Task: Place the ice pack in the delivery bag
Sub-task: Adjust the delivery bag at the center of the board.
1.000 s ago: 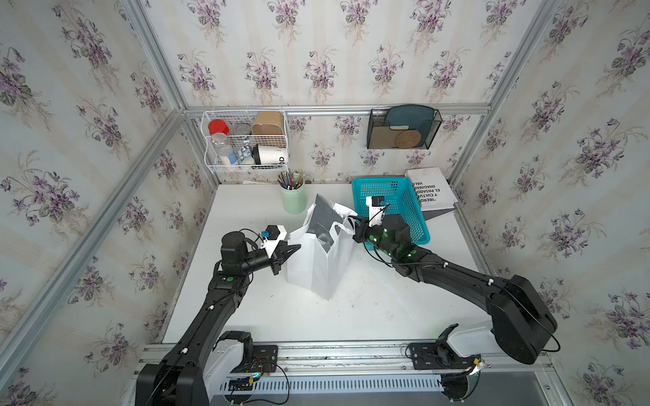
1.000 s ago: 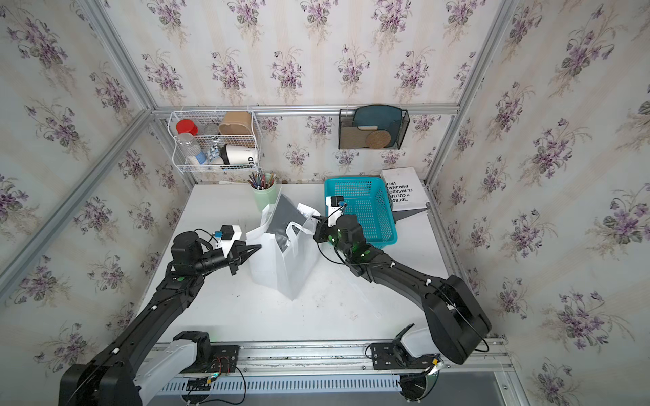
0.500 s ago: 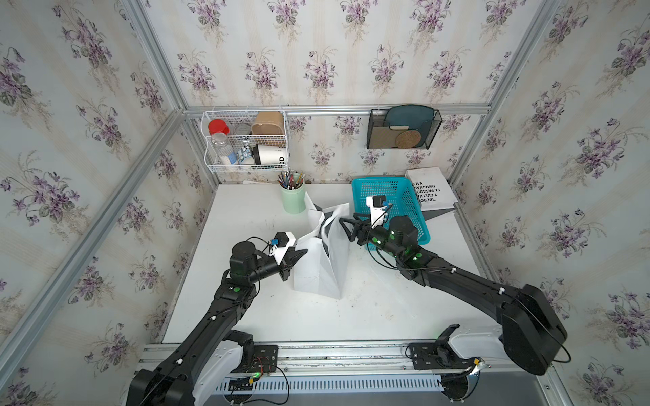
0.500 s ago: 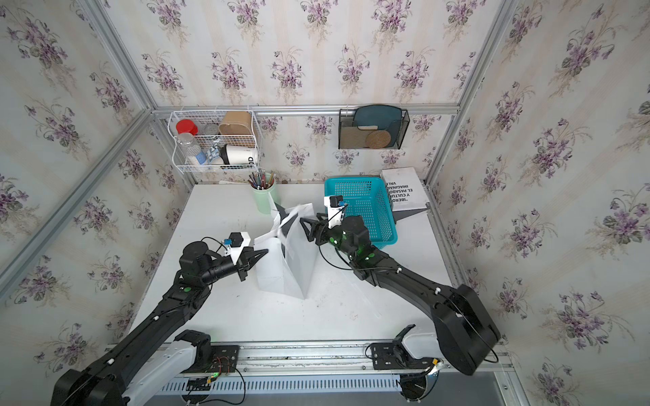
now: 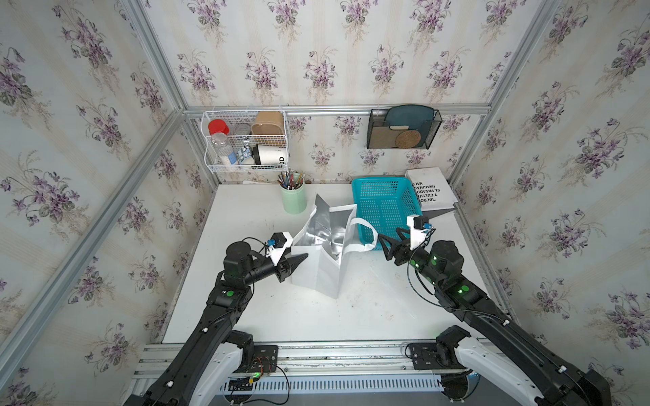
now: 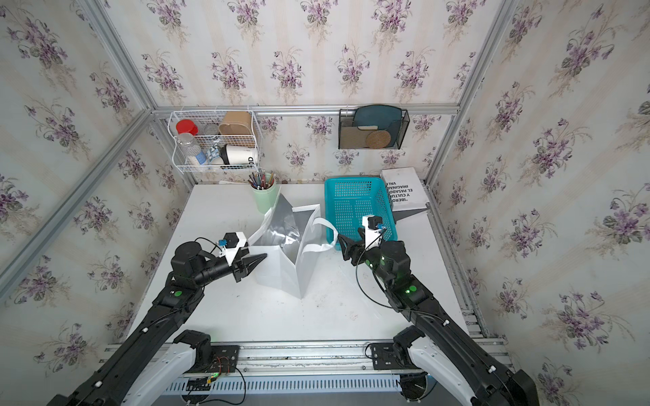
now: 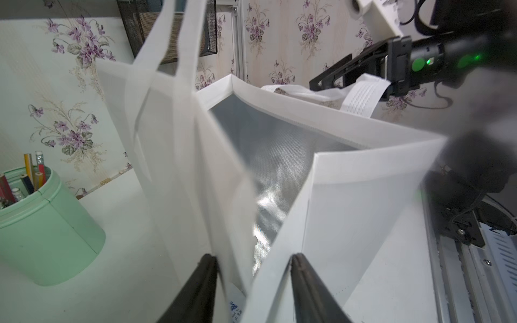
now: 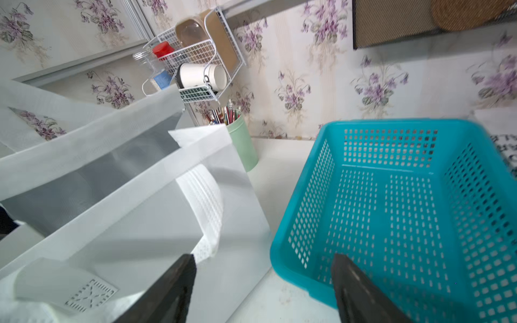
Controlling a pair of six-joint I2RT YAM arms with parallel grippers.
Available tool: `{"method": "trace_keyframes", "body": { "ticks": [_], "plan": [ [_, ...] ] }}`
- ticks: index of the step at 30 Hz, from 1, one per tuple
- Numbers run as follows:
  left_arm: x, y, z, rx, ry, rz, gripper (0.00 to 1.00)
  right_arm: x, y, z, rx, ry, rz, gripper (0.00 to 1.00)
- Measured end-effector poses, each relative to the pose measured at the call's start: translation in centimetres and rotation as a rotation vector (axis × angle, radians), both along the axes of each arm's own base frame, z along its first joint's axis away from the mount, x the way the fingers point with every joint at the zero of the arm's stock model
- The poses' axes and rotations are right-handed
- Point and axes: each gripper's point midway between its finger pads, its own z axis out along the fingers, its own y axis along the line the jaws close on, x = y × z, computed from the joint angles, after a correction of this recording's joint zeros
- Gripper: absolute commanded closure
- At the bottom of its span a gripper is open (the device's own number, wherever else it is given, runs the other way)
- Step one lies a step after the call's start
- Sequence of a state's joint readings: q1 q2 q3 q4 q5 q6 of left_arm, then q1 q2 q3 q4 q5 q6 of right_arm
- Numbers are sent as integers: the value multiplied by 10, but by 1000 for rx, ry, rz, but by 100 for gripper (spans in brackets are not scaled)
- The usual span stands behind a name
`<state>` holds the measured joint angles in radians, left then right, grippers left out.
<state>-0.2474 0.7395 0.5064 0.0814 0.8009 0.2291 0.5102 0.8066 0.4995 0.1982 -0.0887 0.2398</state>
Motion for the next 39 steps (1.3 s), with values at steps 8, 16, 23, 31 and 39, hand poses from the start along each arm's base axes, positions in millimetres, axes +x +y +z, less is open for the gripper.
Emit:
{"method": "trace_keyframes", "body": {
  "ticks": [8,16,23,31,39],
  "plan": [
    [-44,34,96,-56,-218,172,30,-4,9,-10,19,35,53,1],
    [23,94,109,-120,-16,655,27,4,-26,85,108,-239,-78,0],
    [91,119,31,-121,394,886,31,-9,-39,117,112,-310,-99,3],
    [146,69,-11,-123,620,667,32,1,-16,-35,11,164,-35,41],
    [153,20,-18,-188,682,410,34,14,86,-34,61,174,242,41]
  ]
}}
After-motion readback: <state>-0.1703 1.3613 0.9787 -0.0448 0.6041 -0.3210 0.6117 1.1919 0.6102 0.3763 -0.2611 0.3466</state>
